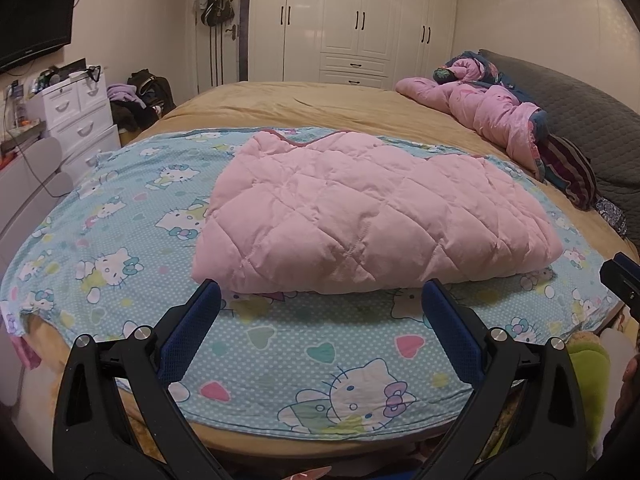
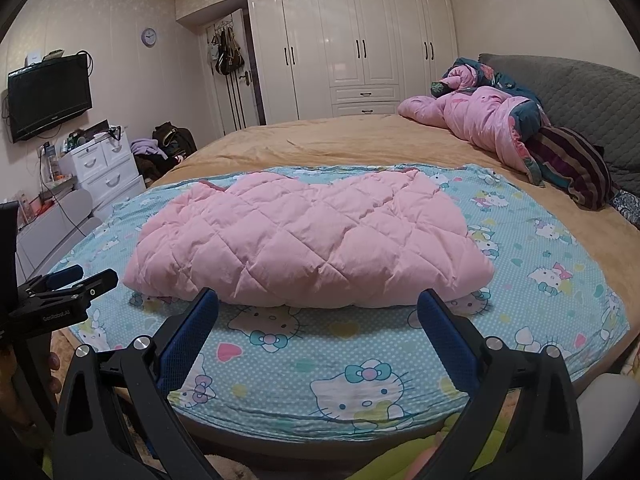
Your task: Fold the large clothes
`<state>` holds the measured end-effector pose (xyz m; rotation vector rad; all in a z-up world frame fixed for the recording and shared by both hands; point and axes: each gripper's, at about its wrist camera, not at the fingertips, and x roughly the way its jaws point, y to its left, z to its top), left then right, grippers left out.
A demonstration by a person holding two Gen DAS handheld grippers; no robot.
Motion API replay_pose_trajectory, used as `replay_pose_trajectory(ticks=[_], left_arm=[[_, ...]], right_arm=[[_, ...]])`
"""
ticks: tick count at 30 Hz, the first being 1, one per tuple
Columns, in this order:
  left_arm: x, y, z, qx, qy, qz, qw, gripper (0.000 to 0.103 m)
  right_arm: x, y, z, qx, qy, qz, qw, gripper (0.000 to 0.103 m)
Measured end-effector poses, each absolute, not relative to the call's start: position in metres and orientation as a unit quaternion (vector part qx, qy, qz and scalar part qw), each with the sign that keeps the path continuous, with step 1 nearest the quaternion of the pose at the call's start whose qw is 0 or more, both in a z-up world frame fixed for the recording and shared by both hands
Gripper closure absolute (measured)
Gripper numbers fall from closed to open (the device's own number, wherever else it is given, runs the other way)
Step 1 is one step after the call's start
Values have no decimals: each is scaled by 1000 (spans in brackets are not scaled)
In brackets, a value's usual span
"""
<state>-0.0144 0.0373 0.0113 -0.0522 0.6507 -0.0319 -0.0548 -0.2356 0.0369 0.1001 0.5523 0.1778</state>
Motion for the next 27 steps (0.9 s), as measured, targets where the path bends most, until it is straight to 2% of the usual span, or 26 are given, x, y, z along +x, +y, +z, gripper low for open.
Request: replay_pose_trajectory(ticks=[27], left_arm=[[-15,39,11,-25,319,-14,947,9]], right_arm=[[-55,-234,39,50,279,83,956,4]])
